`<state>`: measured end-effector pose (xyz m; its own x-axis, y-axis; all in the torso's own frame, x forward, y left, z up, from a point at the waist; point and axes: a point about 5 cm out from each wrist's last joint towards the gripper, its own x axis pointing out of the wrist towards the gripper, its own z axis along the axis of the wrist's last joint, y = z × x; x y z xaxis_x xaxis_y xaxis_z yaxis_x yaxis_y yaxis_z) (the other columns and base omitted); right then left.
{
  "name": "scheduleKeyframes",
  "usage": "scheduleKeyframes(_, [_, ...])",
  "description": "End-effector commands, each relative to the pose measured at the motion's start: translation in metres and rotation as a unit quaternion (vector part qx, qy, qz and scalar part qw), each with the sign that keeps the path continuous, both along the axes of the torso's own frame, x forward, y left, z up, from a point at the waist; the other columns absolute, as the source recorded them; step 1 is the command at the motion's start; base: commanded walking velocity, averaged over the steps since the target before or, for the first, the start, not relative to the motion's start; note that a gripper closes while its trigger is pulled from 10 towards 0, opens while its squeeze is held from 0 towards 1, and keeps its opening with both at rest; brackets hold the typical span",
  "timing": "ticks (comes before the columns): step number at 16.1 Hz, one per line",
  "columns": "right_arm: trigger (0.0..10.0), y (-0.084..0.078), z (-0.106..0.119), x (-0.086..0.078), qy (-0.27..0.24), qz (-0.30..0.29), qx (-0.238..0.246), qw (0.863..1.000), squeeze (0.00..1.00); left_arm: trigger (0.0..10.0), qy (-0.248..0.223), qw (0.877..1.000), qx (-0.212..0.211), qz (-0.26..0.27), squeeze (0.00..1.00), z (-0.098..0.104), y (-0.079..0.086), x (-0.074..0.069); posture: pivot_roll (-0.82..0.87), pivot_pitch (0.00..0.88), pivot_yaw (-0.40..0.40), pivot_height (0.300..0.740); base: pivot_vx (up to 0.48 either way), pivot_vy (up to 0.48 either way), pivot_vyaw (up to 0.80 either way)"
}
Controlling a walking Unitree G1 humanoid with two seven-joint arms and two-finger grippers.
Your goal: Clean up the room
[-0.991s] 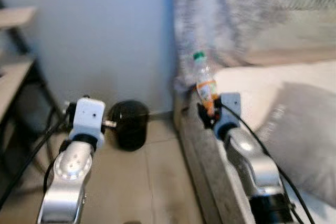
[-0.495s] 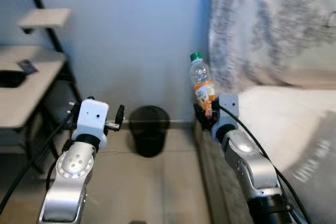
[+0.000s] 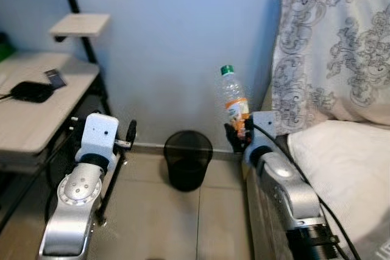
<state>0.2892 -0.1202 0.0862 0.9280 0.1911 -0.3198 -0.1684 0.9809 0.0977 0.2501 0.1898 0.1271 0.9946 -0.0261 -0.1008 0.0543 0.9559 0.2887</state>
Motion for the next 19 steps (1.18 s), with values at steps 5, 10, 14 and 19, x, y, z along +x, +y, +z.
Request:
scheduleKeyframes(5, [10.0,-0.006,-0.002,0.002,0.01,0.006,-0.018,1.0,0.0,10.0,0.001,1.0,-0.005,-0.013,0.0,-0.001,-0.008,-0.001,0.16,0.0,-0.022,0.74,0.355,0.0,0.0])
scheduleKeyframes(10, [10.0,-0.003,-0.006,0.001,0.023,0.018,-0.027,0.999,0.0,10.0,0.004,1.0,-0.002,-0.016,0.0,-0.002,-0.009,-0.002,0.16,0.0,-0.025,0.74,0.354,0.0,0.0])
scheduleKeyframes(14, [10.0,-0.003,-0.01,0.0,0.033,0.024,-0.036,0.999,0.0,10.0,0.004,1.0,-0.001,-0.02,0.0,-0.001,-0.009,-0.002,0.16,0.0,-0.022,0.74,0.355,0.0,0.0])
scheduleKeyframes(19, [10.0,-0.007,-0.012,0.001,0.039,0.014,-0.052,0.998,0.0,10.0,0.005,1.0,0.0,-0.025,0.0,-0.001,-0.01,-0.001,0.16,0.0,-0.014,0.74,0.356,0.0,0.32])
